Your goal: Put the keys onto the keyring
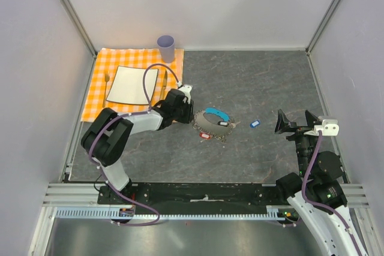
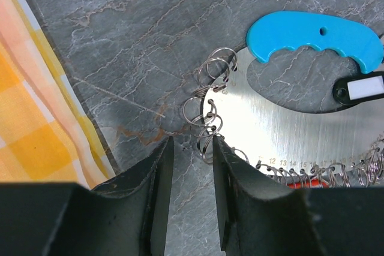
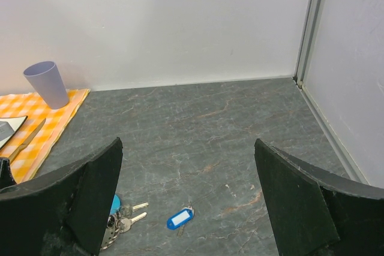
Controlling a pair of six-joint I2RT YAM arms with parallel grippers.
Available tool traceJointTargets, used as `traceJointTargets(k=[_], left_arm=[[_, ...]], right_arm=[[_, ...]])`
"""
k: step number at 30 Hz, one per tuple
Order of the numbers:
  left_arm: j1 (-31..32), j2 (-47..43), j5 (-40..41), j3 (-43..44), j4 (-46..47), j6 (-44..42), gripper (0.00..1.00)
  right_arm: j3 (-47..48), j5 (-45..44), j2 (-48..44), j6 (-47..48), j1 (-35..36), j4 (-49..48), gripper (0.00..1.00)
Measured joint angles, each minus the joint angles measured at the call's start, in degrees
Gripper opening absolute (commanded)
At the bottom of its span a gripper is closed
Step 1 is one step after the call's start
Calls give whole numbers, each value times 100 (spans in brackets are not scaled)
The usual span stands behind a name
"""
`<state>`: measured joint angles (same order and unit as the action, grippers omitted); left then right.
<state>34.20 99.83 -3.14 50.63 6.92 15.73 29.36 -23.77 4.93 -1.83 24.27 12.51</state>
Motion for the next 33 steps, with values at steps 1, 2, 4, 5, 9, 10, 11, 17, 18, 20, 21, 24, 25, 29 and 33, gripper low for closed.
traceJointTargets(k=[1,2,4,5,9,10,11,17,18,20,21,24,25,29,33], left_arm=[[0,26,-2,7,28,0,40],[0,57,-2,17,59,0,40],[0,122,-2,52,94,0,40],[0,162,0,83,96,0,40],[0,216,26,168,98,-4,40],[0,216,44,181,98,-20,40],[0,216,63,197,101,-42,39],[-46,216,-7,225,107,-393,42],[-72,216,-87,225,109,-498,42],[-133,216,-289,225,129,-763,42],[-155,216,-352,225,133,-857,42],[-227,216,-581,225,138,-1276,29],[-240,216,-678,225,138,-1458,24],[-297,227,-1060,225,136,-1963,25],[-315,297,-1362,225,162,-2321,25]], right_arm=[[0,2,0,0,0,0,98],[0,2,0,0,0,0,98],[-2,2,0,0,0,0,98],[-9,4,0,0,0,-2,98],[-26,37,0,4,0,-2,98],[-33,42,0,7,0,-2,98],[-37,55,0,9,0,-2,98],[-46,107,0,13,0,-2,98],[-46,107,0,13,0,-2,98],[-46,116,0,13,0,-2,98],[-46,127,0,15,0,-2,98],[-46,146,0,15,0,-2,98],[-46,155,0,15,0,-2,98],[-46,216,0,17,0,-2,98],[-48,280,0,20,0,-4,98]])
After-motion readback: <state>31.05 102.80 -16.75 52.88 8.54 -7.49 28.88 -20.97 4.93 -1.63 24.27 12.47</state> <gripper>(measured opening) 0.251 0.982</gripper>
